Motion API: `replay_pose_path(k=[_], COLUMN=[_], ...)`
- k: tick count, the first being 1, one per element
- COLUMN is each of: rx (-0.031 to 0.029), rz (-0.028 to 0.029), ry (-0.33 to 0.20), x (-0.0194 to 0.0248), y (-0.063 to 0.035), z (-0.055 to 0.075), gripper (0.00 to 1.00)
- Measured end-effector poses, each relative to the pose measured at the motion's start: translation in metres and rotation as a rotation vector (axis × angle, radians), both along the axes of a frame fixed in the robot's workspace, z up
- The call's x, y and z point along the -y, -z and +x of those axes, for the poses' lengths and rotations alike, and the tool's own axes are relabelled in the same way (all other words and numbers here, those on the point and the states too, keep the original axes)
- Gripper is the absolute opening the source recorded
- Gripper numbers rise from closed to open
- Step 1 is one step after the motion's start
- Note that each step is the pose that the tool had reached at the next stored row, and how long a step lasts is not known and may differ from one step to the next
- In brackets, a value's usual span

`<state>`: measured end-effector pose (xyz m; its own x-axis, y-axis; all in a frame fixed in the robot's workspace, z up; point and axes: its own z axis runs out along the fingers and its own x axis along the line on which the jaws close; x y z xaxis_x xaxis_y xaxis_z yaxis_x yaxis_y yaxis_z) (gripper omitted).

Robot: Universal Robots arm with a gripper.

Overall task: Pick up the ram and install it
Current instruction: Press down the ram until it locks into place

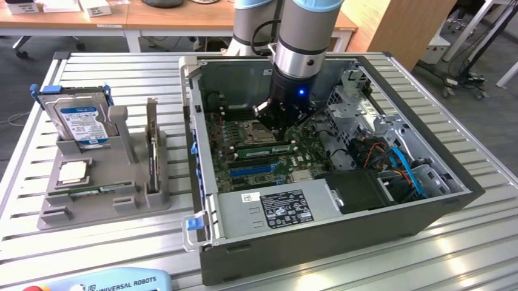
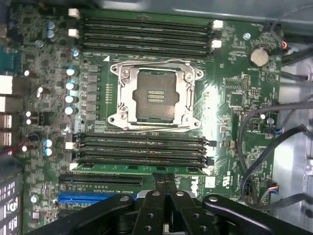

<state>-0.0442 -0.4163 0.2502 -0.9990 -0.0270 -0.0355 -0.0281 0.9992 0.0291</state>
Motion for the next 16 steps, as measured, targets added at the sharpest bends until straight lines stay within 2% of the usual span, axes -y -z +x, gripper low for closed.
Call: replay_pose_path(k=[7,10,11,12,14,15,16], rx=[-0.0006,-0.0102,-0.0173,-0.0271,-0.0533,-0.064,-0.0664], rz=[-0.0002,-0.0003,-0.0002,-0.0006,-0.0018,-0.0023,-0.0025], ry=[0.001,0.001,0.001,0.001,0.001,0.001,0.001], x=[0.0,-0.0001,-0.0002,-0.0001,-0.0001,-0.0001,-0.0001], y=[-0.0001,-0.0001,0.0,0.0,0.0,0.0,-0.0001], z=[-0.0001,0.0,0.0,0.0,0.0,0.0,0.0], gripper=[0.1,0.1,0.1,0.1,0.1,0.1,0.1])
